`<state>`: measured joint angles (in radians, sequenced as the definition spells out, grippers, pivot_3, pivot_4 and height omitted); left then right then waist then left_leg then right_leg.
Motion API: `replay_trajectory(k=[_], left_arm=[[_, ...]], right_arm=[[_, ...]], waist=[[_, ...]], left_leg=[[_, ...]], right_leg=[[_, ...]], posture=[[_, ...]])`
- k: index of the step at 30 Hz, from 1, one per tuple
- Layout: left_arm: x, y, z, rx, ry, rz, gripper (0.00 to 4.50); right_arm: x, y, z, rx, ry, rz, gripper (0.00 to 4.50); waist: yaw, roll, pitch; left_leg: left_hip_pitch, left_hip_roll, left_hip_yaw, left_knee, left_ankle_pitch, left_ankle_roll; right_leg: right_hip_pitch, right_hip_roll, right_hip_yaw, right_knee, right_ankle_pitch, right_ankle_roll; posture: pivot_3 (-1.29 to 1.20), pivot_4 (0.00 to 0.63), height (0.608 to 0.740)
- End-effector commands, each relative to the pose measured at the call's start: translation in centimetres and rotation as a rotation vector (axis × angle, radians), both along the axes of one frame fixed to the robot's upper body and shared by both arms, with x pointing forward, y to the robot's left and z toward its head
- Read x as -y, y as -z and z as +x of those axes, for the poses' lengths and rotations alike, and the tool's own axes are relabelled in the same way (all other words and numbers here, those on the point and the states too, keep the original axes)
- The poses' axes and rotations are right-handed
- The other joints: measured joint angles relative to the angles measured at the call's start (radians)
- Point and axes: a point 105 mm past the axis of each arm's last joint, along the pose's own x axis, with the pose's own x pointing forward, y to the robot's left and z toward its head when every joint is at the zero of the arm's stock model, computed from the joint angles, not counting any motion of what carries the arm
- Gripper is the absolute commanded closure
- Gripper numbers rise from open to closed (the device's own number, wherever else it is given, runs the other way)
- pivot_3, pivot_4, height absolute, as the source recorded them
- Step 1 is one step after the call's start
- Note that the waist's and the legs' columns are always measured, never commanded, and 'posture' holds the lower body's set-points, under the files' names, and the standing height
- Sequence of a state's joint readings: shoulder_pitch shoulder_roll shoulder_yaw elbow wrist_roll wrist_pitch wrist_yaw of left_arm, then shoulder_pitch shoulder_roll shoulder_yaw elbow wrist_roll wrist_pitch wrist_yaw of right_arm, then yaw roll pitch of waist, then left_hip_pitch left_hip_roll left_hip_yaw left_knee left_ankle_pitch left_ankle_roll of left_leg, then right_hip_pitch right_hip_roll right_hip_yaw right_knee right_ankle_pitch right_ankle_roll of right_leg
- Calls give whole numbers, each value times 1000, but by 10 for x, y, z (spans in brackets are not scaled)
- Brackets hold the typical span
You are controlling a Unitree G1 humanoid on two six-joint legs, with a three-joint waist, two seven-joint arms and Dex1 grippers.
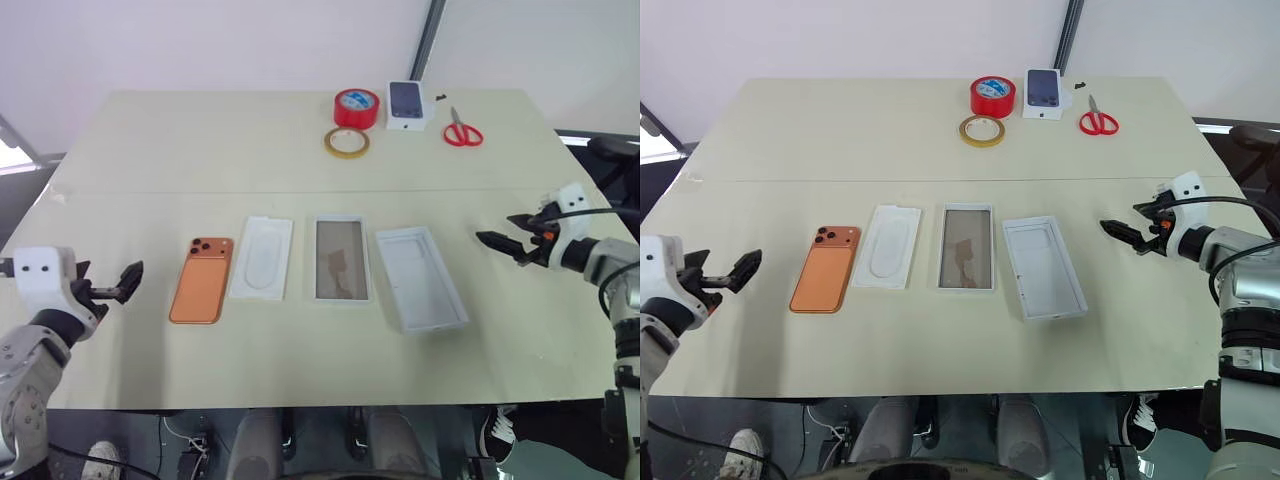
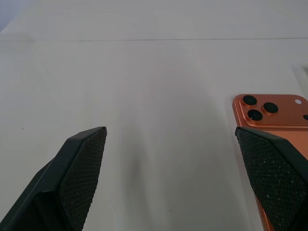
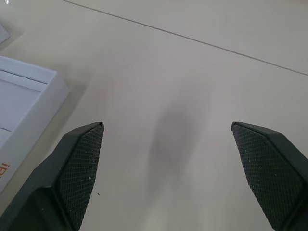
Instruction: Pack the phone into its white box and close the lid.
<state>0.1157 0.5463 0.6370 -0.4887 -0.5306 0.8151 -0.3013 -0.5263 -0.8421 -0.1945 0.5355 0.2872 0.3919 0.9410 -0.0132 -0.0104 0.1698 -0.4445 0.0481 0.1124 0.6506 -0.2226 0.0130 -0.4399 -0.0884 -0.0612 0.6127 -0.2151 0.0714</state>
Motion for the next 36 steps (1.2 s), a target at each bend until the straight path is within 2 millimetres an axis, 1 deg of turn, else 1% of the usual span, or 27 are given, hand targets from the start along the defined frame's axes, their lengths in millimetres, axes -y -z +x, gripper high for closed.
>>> replay_trajectory(k=[1, 5, 10, 12, 16, 17, 18, 20, 22, 24, 26, 30, 34, 36], left_arm=[[6, -11, 0, 35, 17, 24, 0], [9, -14, 2, 45, 25, 19, 0], [30, -17, 8, 55, 97, 0, 0], [44, -17, 13, 53, 145, -15, 0], [91, -18, 23, 63, 282, -101, 0], [104, -18, 24, 58, 330, -117, 0], [114, -17, 24, 51, 364, -128, 0], [129, -14, 28, 30, 398, -158, 0], [138, -10, 31, 1, 413, -174, 0], [142, -6, 39, -56, 387, -168, 0], [144, -3, 45, -99, 371, -167, 0], [143, 0, 52, -163, 341, -199, 0], [151, 5, 57, -256, 364, -231, 0], [150, 8, 58, -298, 364, -235, 0]], right_arm=[[-6, -17, 6, 68, -24, -9, 64], [-15, -18, 9, 88, -41, -5, 64], [-37, -26, 14, 126, -109, -14, 64], [-53, -29, 14, 137, -164, -29, 64], [-94, -32, 8, 167, -295, -64, 64], [-106, -33, 5, 175, -332, -71, 64], [-118, -33, 1, 182, -368, -74, 64], [-139, -32, -7, 187, -423, -78, 64], [-155, -29, -16, 184, -466, -79, 64], [-169, -29, -26, 186, -520, -91, 64], [-177, -29, -34, 187, -553, -92, 64], [-183, -27, -41, 177, -583, -113, 64], [-187, -24, -49, 175, -632, -133, 64], [-188, -24, -50, 178, -637, -134, 64]], waist=[[0, 0, 0], [0, 0, 0], [0, 0, 0], [1, 0, 0], [3, 0, 0], [3, 0, 0], [3, 0, 0], [3, 0, 0], [3, 0, 0], [5, 0, 0], [7, -1, 0], [5, -1, 0], [6, -2, 1], [5, -2, 1]], left_leg=[[0, 0, 0, 0, 0, 0], [0, 0, 0, 0, 0, 1], [0, 0, 0, 0, 1, 2], [0, 0, 0, 0, 1, 2], [0, 0, 0, 1, 1, 2], [0, 0, 0, 1, 2, 3], [0, 0, 0, 1, 2, 3], [0, 0, 0, 1, 2, 3], [1, 0, 0, 1, 2, 3], [1, 0, -1, 2, 2, 3], [1, 0, -1, 3, 2, 3], [1, 0, -2, 3, 2, 3], [1, -1, -2, 3, 2, 3], [1, -1, -2, 4, 2, 3]], right_leg=[[0, 0, 0, 0, 0, 0], [0, 0, 0, 0, 0, 0], [0, 0, 0, 0, 0, 0], [0, 0, 0, 1, 0, 0], [1, 1, 0, 1, 0, 0], [1, 1, 0, 1, 0, 1], [1, 1, 0, 1, 0, 1], [2, 1, 0, 1, 0, 1], [2, 1, 0, 2, 0, 1], [2, 2, 0, 2, 0, 1], [3, 2, -1, 3, 0, 1], [3, 2, -1, 2, 0, 2], [4, 3, -1, 2, 0, 2], [4, 3, -1, 3, 0, 2]], posture=[[0, 150, 740], [0, 150, 740], [0, 150, 740], [0, 150, 740], [0, 150, 740], [0, 150, 740], [0, 150, 740], [0, 150, 740], [0, 150, 740], [0, 150, 740], [0, 150, 740], [0, 150, 740], [0, 150, 740], [0, 150, 740]])
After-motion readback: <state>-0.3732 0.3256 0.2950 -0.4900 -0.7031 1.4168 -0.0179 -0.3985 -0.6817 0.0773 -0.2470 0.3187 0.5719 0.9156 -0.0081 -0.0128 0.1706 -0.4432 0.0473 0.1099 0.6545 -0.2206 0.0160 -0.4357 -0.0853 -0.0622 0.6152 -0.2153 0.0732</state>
